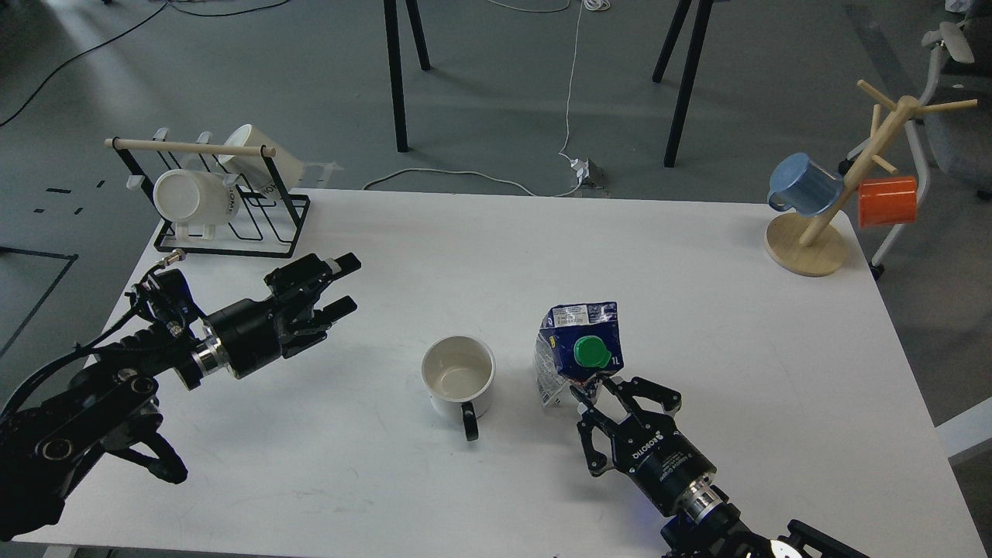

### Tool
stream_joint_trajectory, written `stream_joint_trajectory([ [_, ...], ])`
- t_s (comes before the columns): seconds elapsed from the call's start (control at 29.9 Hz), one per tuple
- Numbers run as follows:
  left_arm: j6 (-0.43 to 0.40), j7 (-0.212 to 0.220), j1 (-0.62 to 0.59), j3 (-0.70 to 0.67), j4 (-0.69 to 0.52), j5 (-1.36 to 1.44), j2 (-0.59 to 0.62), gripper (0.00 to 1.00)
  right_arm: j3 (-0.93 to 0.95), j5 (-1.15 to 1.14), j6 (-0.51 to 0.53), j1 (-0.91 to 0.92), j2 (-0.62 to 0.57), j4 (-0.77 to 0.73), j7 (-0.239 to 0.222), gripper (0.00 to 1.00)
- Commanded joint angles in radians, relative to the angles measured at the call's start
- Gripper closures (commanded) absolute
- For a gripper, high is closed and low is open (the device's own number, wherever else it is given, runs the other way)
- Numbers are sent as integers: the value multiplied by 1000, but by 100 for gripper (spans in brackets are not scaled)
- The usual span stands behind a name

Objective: Place cup and milk with both arms
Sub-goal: 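Stand the milk carton upright and slide it beside the white mug, then open the right gripper and pull it back from the carton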

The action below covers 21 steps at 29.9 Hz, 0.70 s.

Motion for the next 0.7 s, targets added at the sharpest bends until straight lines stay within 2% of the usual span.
stream_joint_trajectory([
  [0.0, 0, 0, 0, 0, 6, 0, 1, 6, -15, -2, 0, 4, 16, -14, -1, 66],
  [0.17, 0, 0, 0, 0, 7, 0, 4, 6, -15, 0, 0, 3, 17, -14, -1, 65],
  [0.67, 0, 0, 0, 2, 6, 0, 2, 6, -15, -2, 0, -5, 10, -22, -1, 54],
])
